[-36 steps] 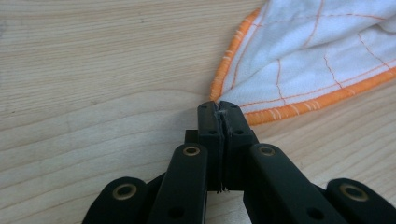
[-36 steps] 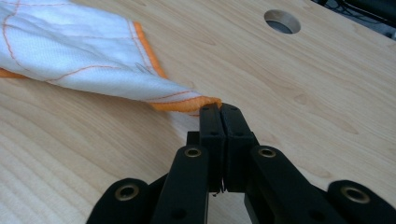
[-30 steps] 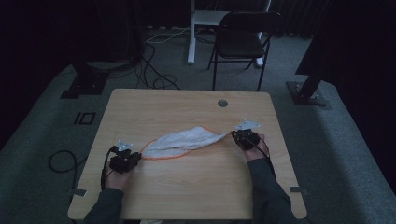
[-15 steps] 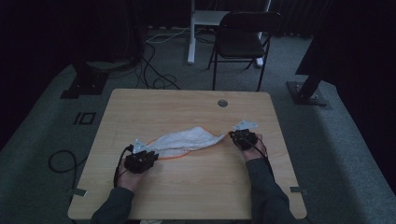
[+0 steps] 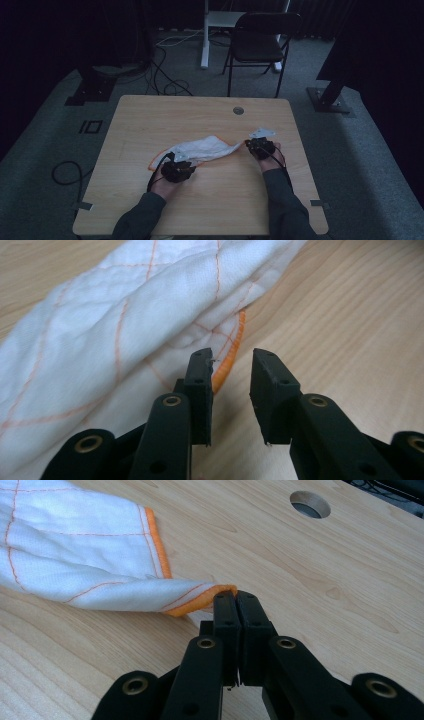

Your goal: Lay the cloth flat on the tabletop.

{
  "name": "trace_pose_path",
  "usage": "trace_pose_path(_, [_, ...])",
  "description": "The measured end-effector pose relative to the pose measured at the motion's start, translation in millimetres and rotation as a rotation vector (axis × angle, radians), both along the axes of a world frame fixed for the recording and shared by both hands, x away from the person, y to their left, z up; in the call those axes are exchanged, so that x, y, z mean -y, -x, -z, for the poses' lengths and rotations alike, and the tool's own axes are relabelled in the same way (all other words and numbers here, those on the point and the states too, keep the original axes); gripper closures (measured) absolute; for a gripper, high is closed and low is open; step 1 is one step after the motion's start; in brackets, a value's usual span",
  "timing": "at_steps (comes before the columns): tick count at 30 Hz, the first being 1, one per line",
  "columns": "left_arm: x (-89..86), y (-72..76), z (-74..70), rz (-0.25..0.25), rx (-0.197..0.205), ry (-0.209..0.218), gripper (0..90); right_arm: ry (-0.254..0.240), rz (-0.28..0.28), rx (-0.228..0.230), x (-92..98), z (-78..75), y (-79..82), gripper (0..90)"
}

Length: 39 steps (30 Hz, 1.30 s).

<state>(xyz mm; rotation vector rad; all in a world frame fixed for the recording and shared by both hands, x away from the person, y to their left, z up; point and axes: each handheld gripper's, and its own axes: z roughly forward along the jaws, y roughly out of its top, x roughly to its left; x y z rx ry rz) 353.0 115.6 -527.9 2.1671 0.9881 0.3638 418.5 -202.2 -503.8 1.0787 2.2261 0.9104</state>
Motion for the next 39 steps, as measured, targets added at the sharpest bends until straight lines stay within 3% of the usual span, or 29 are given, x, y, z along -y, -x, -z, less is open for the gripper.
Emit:
trace_pose_path(7, [16.2, -9.7, 5.8, 0.012, -0.003, -0.023, 70.0, -0.001, -0.002, 0.003, -0.9, -0.9, -1.7, 89.1])
trace_pose_path(9, [18.6, -10.9, 7.7, 0.002, 0.006, -0.045, 75.5, -0.01, 0.003, 0.002, -0.6, -0.9, -2.6, 89.2])
trace_pose_path(14, [16.8, -13.3, 5.6, -0.005, -0.021, -0.055, 86.7, -0.004, 0.01, -0.004, 0.0, -0.3, -4.9, 89.2])
trace_pose_path(19, [17.8, -3.6, 4.5, 0.049, -0.026, -0.069, 88.3, -0.003, 0.021, -0.005, 0.4, -0.6, -6.9, 89.2])
trace_pose_path(20, [17.5, 1.4, 3.9, 0.085, -0.03, -0.075, 88.3, -0.001, 0.023, -0.003, 0.8, -1.1, -7.6, 89.2])
trace_pose_path(23, [13.3, 10.3, 2.7, 0.138, -0.041, -0.084, 88.5, 0.004, 0.028, -0.002, 2.4, -3.1, -9.5, 89.2])
trace_pose_path(28, [2.0, 23.6, 2.9, 0.168, -0.053, -0.071, 88.8, 0.01, 0.049, 0.002, 6.6, -6.7, -13.7, 89.2])
trace_pose_path(39, [-34.5, 38.6, 2.3, 0.123, -0.064, -0.066, 89.0, 0.018, 0.052, -0.007, 16.0, -4.8, -11.3, 88.9])
